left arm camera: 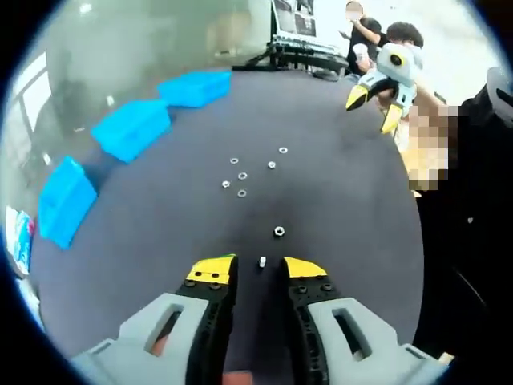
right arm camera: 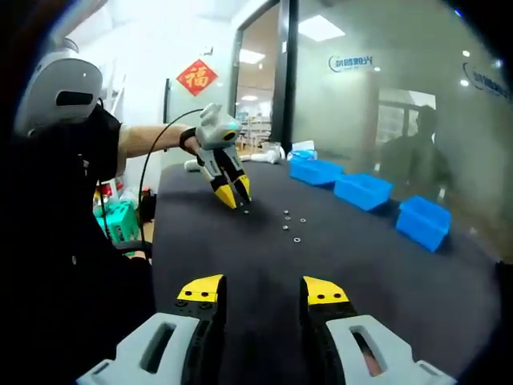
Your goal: Sort the screws, nuts, and washers into the corresponding bins
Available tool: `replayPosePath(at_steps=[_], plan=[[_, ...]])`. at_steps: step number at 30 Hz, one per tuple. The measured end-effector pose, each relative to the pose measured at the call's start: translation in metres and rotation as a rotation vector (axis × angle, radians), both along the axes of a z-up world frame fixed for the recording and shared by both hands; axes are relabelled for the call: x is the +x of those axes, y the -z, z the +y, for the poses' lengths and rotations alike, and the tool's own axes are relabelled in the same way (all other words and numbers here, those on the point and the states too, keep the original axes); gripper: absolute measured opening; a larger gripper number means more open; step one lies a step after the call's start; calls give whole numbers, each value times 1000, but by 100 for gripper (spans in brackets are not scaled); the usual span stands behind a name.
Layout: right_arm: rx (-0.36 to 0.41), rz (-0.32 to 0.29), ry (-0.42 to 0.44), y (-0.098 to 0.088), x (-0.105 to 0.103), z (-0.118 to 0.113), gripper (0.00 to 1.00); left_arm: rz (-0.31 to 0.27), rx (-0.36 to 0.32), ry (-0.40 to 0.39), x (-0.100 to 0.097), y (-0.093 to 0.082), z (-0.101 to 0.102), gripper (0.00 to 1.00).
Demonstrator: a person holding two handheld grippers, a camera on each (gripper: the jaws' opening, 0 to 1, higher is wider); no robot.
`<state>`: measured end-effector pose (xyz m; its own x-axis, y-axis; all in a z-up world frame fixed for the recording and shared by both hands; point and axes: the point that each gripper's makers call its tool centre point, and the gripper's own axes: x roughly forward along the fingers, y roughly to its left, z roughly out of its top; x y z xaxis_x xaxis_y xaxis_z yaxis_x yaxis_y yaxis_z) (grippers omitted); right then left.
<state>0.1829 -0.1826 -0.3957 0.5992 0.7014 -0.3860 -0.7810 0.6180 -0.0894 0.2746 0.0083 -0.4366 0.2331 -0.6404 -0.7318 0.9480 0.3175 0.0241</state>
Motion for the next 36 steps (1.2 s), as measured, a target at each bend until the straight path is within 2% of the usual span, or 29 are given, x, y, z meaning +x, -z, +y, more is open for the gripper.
replayPosePath(at_steps=[6, 9, 12, 19, 20, 21, 24, 27, 31, 36], plan=[[-2, -5, 3, 1, -2, -1, 33, 42, -12, -22, -1, 1, 0, 11], [-4, -4, 1, 2, -3, 0, 33, 38, -12, -33, 2, 1, 2, 4], [-6, -6, -2, 1, -3, 1, 33, 55, -25, -50, 4, 2, 3, 4], [-2, -15, 22, 0, 0, -2, 33, 44, -72, -60, 3, -1, 0, 3], [0, -18, 29, 0, 1, -2, 33, 36, -88, -61, 4, -3, -1, 3], [2, -23, 38, 0, 2, -3, 33, 31, -135, -83, 6, -8, -3, 3], [11, -31, 54, -1, 2, -4, 33, 8, -213, -146, 15, -17, 0, 2], [24, -42, 73, -3, 2, -4, 33, -30, -323, -208, 25, -34, 2, 2], [37, -51, 90, -6, 0, -4, 33, -99, -424, -318, 44, -56, 14, 2], [55, -64, 111, -12, -1, -4, 33, -200, -493, -415, 69, -77, 31, 2]])
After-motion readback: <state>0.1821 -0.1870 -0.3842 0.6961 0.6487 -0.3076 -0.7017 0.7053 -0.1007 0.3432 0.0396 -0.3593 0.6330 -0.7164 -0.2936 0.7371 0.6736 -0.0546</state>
